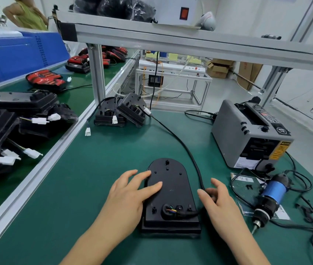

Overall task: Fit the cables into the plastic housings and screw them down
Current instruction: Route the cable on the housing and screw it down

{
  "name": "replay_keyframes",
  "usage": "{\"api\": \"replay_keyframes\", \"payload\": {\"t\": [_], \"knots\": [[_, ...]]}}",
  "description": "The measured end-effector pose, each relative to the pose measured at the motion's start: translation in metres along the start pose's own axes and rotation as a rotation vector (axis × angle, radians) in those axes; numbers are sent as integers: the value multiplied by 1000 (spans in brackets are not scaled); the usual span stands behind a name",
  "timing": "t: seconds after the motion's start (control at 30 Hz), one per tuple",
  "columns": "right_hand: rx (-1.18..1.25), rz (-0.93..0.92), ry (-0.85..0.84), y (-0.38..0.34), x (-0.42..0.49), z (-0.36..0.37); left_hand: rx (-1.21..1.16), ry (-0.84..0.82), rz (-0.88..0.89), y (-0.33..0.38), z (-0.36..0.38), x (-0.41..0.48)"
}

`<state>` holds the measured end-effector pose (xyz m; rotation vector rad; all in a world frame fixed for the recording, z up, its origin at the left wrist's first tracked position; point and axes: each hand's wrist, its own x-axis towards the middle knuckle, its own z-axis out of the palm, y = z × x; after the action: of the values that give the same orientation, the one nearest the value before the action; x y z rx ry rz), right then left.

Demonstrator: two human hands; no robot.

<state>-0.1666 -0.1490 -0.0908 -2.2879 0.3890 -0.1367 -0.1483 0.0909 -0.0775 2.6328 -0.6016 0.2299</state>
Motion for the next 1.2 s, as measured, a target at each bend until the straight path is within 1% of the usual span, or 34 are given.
{"api": "replay_keyframes", "payload": {"t": [0.13, 0.2, 0.27, 0.3, 0.37, 0.47, 0.57, 0.67, 0.73, 0.87, 0.93, 1.0, 1.03, 1.07, 1.13, 1.17, 1.2], "knots": [[-164, 28, -18, -14, 32, -6, -58, 17, -10, 3, 5, -4], [-301, 34, -17, -22, 45, -7, -4, 45, -12, 7, 3, -8], [-446, 49, -6, -28, 54, -7, 3, 49, -60, 12, -2, -11], [-508, 56, -2, -30, 58, -6, 14, 97, -51, 13, -2, -13], [-584, 68, -2, -33, 64, -5, 66, 127, -18, 12, 2, -15], [-587, 105, -34, -34, 73, -5, 155, 106, 56, 12, 5, -14], [-561, 99, -66, -31, 78, -7, 206, 58, 74, 11, 9, -13], [-389, 83, -38, -27, 83, -9, 187, 48, 69, 10, 11, -14], [-348, 81, -6, -27, 85, -10, 180, 46, 68, 10, 11, -14], [-635, 80, -23, -34, 95, -7, 177, 39, 65, 9, 10, -14], [-690, 104, -57, -42, 102, -7, 176, 46, 67, 9, 10, -14], [-673, 144, -96, -48, 108, -9, 172, 56, 66, 9, 9, -14], [-628, 154, -104, -49, 110, -10, 170, 54, 67, 9, 10, -13], [-545, 161, -113, -48, 113, -10, 167, 46, 68, 9, 10, -13], [-279, 157, -140, -46, 115, -11, 157, 37, 71, 9, 11, -13], [-141, 140, -127, -45, 116, -11, 147, 29, 73, 9, 10, -13], [-26, 111, -77, -43, 116, -12, 142, 19, 79, 9, 9, -13]]}}
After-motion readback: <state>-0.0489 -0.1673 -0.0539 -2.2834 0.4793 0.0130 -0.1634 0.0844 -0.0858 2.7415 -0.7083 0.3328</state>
